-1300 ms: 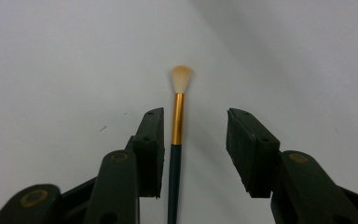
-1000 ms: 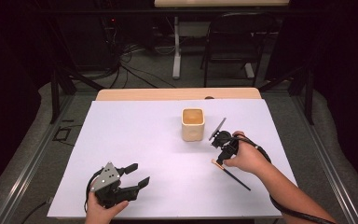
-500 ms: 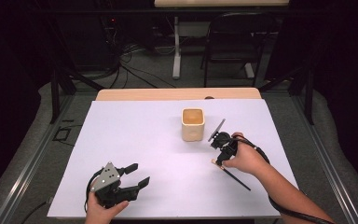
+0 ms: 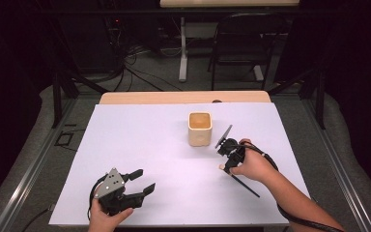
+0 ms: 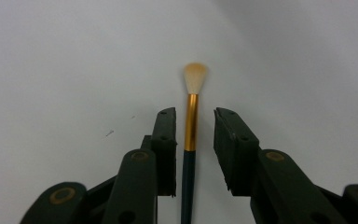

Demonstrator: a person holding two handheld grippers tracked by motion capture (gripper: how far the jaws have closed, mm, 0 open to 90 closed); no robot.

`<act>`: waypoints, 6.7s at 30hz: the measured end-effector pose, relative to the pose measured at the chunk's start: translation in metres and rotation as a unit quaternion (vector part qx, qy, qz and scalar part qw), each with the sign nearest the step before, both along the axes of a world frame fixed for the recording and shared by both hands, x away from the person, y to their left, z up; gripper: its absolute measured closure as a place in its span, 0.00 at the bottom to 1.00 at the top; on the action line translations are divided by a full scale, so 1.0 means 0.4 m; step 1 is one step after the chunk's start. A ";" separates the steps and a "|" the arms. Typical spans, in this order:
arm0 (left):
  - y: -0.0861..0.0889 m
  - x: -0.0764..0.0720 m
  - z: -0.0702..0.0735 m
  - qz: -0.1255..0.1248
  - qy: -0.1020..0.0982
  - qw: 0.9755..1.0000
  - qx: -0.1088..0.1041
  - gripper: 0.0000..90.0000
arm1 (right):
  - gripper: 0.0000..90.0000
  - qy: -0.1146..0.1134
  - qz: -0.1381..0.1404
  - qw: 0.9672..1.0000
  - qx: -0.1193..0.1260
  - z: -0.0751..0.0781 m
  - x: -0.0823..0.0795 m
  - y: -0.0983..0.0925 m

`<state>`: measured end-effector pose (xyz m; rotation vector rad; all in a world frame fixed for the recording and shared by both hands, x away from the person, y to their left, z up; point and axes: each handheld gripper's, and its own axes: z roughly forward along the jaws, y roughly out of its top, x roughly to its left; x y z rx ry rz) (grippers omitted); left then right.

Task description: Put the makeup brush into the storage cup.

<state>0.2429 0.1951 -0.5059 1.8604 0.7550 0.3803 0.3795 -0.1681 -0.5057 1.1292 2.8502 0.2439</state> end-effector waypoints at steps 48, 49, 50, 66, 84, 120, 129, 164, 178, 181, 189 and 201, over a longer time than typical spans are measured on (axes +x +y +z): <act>0.000 0.000 -0.001 0.001 0.001 1.000 0.000 0.39 | 0.86 0.037 -0.026 0.999 -0.023 -0.046 -0.001 0.006; 0.000 0.000 -0.001 0.001 0.002 1.000 0.000 0.39 | 0.86 0.037 -0.026 0.999 -0.023 -0.046 -0.001 0.006; 0.000 0.000 -0.001 0.001 0.001 1.000 0.000 0.39 | 0.87 0.036 -0.027 0.999 -0.022 -0.048 -0.001 0.005; -0.001 0.000 -0.001 0.001 0.001 1.000 0.000 0.39 | 0.90 0.047 -0.026 0.998 -0.034 -0.048 0.002 0.005; 0.000 0.000 -0.002 0.002 0.001 1.000 -0.001 0.39 | 0.93 0.052 -0.024 0.998 -0.033 -0.050 0.005 0.006; 0.002 0.001 -0.001 0.003 0.000 1.000 -0.001 0.39 | 0.93 0.036 -0.012 0.998 -0.055 0.000 0.002 0.015; 0.001 0.001 -0.002 0.003 0.001 1.000 -0.001 0.39 | 0.93 0.037 -0.003 0.997 -0.062 0.027 0.003 0.017; 0.000 0.002 -0.004 0.004 0.002 1.000 0.000 0.39 | 0.93 -0.062 -0.002 0.996 0.064 0.120 -0.041 0.027; 0.000 0.002 -0.005 0.004 0.003 1.000 0.001 0.39 | 0.93 -0.133 -0.009 0.980 0.145 0.145 -0.050 0.029; 0.000 0.003 -0.006 0.003 0.003 1.000 -0.002 0.39 | 0.93 -0.145 -0.007 0.977 0.155 0.150 -0.051 0.031; 0.003 0.004 -0.005 0.004 0.004 1.000 0.000 0.39 | 0.93 -0.174 -0.009 0.966 0.189 0.163 -0.055 0.032; 0.002 0.005 -0.007 0.003 0.004 1.000 -0.003 0.39 | 0.93 -0.207 -0.007 0.949 0.240 0.162 -0.061 0.050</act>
